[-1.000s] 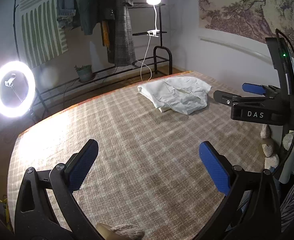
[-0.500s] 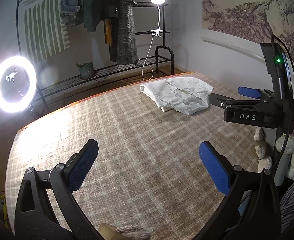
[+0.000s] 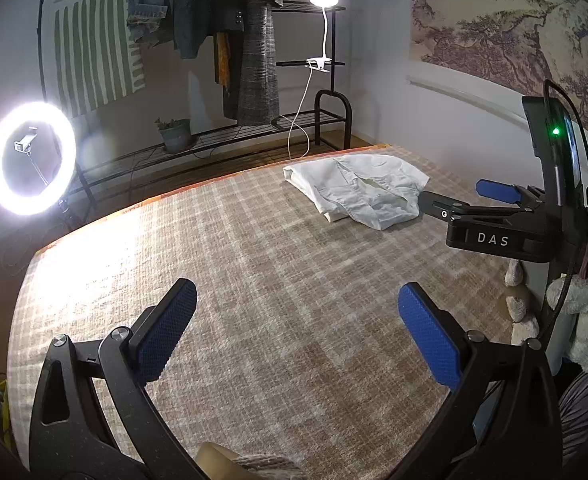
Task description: Fold small clothes
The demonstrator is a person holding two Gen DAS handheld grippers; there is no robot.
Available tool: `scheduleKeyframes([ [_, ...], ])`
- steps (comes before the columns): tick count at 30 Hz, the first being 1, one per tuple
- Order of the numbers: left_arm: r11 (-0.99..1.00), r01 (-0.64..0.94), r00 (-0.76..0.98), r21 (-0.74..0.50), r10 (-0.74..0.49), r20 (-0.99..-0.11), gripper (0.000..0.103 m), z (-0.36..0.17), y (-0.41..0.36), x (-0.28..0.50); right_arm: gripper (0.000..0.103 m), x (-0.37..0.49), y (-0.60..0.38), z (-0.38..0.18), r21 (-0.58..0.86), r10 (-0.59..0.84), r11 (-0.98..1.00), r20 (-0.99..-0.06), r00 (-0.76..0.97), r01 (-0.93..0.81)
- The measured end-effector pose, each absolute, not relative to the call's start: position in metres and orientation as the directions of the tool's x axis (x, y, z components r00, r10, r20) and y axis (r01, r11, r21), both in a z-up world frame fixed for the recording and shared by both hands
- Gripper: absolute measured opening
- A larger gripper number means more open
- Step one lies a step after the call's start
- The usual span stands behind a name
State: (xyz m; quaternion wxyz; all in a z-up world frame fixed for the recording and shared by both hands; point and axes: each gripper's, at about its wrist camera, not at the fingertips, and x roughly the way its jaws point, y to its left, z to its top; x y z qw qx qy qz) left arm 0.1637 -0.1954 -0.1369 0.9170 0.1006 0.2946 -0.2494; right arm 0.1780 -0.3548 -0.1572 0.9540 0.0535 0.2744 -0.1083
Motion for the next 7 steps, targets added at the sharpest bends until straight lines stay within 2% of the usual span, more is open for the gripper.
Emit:
scheduleKeyframes([
  [7,0.867,0.496,0.722,0.051,-0.379,-0.579,0.102,-0.1378,-0.1939,0.1617,0.103,0.1800,-0.3564,-0.1591,0.046,-0.173,0.971,-0.539,0.824,0.234],
])
